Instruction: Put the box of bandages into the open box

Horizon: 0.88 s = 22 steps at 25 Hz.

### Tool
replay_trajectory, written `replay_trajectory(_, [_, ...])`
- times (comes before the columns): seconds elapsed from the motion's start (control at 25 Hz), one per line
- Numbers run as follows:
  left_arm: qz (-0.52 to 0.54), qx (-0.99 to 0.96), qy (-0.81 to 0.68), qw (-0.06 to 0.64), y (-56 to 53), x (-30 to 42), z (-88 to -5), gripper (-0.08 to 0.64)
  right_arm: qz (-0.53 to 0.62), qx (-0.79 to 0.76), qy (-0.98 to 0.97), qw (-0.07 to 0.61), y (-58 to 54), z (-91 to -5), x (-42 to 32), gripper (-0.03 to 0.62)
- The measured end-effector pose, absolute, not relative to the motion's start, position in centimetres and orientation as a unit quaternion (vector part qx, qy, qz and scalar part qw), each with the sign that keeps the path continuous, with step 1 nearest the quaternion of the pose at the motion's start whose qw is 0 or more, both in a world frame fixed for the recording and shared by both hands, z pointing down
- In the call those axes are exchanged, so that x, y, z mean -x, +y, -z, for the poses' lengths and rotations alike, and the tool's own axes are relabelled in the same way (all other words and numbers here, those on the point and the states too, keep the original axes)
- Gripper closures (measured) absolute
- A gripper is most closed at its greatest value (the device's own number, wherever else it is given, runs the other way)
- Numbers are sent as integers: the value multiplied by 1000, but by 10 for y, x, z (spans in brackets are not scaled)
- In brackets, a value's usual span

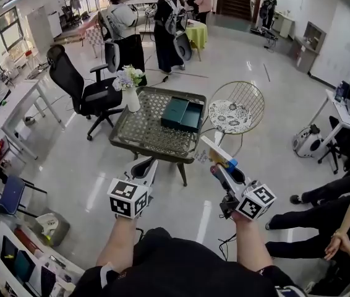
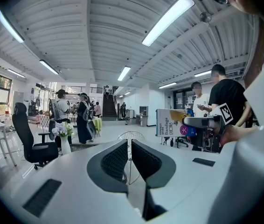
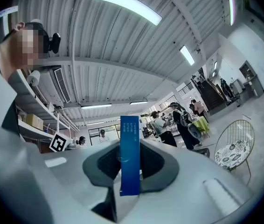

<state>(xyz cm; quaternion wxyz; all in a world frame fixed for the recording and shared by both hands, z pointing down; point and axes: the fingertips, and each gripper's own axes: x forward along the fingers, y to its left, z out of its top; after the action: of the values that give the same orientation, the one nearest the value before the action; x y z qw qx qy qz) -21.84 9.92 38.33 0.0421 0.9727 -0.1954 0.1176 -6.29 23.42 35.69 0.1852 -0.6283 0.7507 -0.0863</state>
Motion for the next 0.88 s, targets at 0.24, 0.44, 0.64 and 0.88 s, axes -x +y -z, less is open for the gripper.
replay_trajectory(0.24, [-119, -971, -198, 59, 74, 213, -399, 529, 103, 622, 757, 171, 214, -375, 64, 506])
replay_trajectory(0.44, [-118, -973, -181, 77, 34, 179, -413, 529, 126, 639, 740, 168, 183, -387, 31, 506])
replay_trajectory(0.64, [-123, -977, -156, 82, -24, 136, -421, 529, 137, 658, 722, 166, 134, -394, -6, 505])
replay_trajectory(0.88, [-123, -978, -139, 94, -102, 111, -425, 531, 147, 663, 719, 147, 57, -397, -18, 505])
